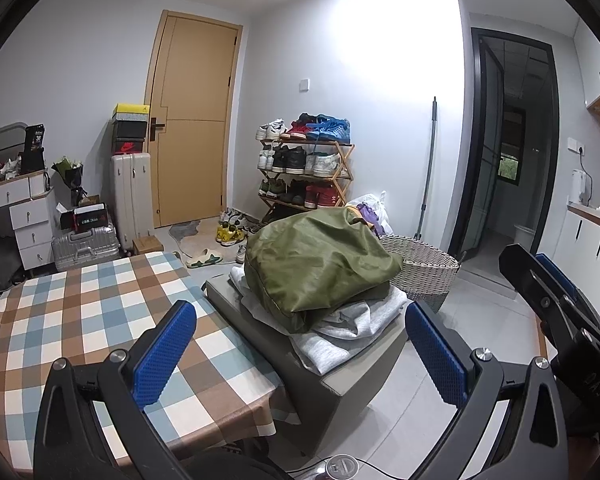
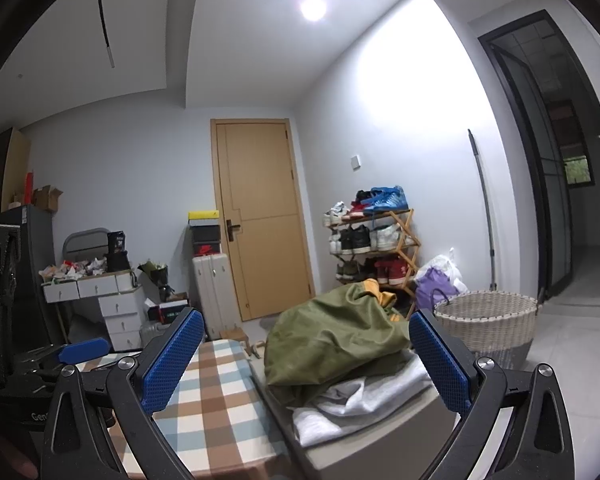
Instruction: Fold large clothes
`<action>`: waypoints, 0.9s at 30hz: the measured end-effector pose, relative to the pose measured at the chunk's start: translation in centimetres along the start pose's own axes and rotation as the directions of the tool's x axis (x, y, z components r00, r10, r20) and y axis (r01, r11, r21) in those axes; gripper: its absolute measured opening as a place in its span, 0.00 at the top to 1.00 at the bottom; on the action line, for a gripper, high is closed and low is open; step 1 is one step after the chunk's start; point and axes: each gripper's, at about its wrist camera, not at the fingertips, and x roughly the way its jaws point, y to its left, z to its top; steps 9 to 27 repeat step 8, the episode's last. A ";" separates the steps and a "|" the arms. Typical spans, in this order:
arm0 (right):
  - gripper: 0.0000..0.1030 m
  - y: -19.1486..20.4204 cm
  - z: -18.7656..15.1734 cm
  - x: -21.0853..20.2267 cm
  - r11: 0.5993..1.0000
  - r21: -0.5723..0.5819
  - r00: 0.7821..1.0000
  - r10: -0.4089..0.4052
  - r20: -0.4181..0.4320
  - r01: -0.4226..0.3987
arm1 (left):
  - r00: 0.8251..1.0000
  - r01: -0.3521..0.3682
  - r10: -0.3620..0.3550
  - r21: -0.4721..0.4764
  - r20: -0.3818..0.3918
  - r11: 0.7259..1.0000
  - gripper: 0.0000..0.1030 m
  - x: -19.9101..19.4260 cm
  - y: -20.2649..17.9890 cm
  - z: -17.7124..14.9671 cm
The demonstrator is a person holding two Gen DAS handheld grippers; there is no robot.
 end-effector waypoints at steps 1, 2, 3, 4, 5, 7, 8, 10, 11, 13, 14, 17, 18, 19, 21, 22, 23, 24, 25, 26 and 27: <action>0.00 0.0 0.0 0.0 1.000 0.001 1.000 -0.001 -0.001 0.001 | 1.000 -0.002 0.002 0.006 0.002 1.000 0.01 -0.1 -0.1 -0.1; 0.00 0.0 0.0 0.1 1.000 0.002 1.000 -0.002 -0.004 0.002 | 1.000 -0.002 0.002 0.008 0.002 1.000 0.01 -0.1 -0.1 -0.1; 0.00 -0.1 0.0 0.1 1.000 0.004 1.000 -0.003 -0.005 0.003 | 1.000 0.000 0.000 0.009 0.005 1.000 0.01 -0.1 -0.2 -0.1; 0.00 -0.1 0.0 0.1 1.000 0.007 1.000 -0.003 -0.005 0.003 | 1.000 -0.003 0.003 0.012 0.012 1.000 0.01 -0.2 -0.2 -0.1; 0.00 -0.2 0.0 0.1 1.000 0.010 1.000 -0.005 -0.004 0.005 | 1.000 -0.007 0.006 0.015 0.015 1.000 0.01 -0.2 -0.2 -0.1; 0.00 -0.3 0.0 0.1 1.000 0.015 1.000 -0.008 -0.007 0.008 | 1.000 -0.004 0.004 0.012 0.023 1.000 0.01 -0.1 0.0 -0.1; 0.00 -0.3 0.0 0.2 1.000 0.018 1.000 -0.007 -0.010 0.007 | 1.000 -0.011 0.011 0.008 0.028 1.000 0.01 -0.1 0.2 -0.1; 0.00 -0.3 0.0 0.2 1.000 0.018 1.000 -0.007 -0.010 0.007 | 1.000 -0.011 0.011 0.008 0.028 1.000 0.01 -0.1 0.2 -0.1; 0.00 -0.3 0.0 0.2 1.000 0.018 1.000 -0.007 -0.010 0.007 | 1.000 -0.011 0.011 0.008 0.028 1.000 0.01 -0.1 0.2 -0.1; 0.00 -0.3 0.0 0.2 1.000 0.018 1.000 -0.007 -0.010 0.007 | 1.000 -0.011 0.011 0.008 0.028 1.000 0.01 -0.1 0.2 -0.1; 0.00 -0.3 0.0 0.2 1.000 0.018 1.000 -0.007 -0.010 0.007 | 1.000 -0.011 0.011 0.008 0.028 1.000 0.01 -0.1 0.2 -0.1; 0.00 -0.3 0.0 0.2 1.000 0.018 1.000 -0.007 -0.010 0.007 | 1.000 -0.011 0.011 0.008 0.028 1.000 0.01 -0.1 0.2 -0.1; 0.00 -0.3 0.0 0.2 1.000 0.018 1.000 -0.007 -0.010 0.007 | 1.000 -0.011 0.011 0.008 0.028 1.000 0.01 -0.1 0.2 -0.1; 0.00 -0.3 0.0 0.2 1.000 0.018 1.000 -0.007 -0.010 0.007 | 1.000 -0.011 0.011 0.008 0.028 1.000 0.01 -0.1 0.2 -0.1; 0.00 -0.3 0.0 0.2 1.000 0.018 1.000 -0.007 -0.010 0.007 | 1.000 -0.011 0.011 0.008 0.028 1.000 0.01 -0.1 0.2 -0.1; 0.00 -0.3 0.0 0.2 1.000 0.018 1.000 -0.007 -0.010 0.007 | 1.000 -0.011 0.011 0.008 0.028 1.000 0.01 -0.1 0.2 -0.1; 0.00 -0.3 0.0 0.2 1.000 0.018 1.000 -0.007 -0.010 0.007 | 1.000 -0.011 0.011 0.008 0.028 1.000 0.01 -0.1 0.2 -0.1; 0.00 -0.3 0.0 0.2 1.000 0.018 1.000 -0.007 -0.010 0.007 | 1.000 -0.011 0.011 0.008 0.028 1.000 0.01 -0.1 0.2 -0.1; 0.00 -0.3 0.0 0.2 1.000 0.018 1.000 -0.007 -0.010 0.007 | 1.000 -0.011 0.011 0.008 0.028 1.000 0.01 -0.1 0.2 -0.1; 0.00 -0.3 0.0 0.2 1.000 0.018 1.000 -0.007 -0.010 0.007 | 1.000 -0.011 0.011 0.008 0.028 1.000 0.01 -0.1 0.2 -0.1; 0.00 -0.3 0.0 0.2 1.000 0.018 1.000 -0.007 -0.010 0.007 | 1.000 -0.011 0.011 0.008 0.028 1.000 0.01 -0.1 0.2 -0.1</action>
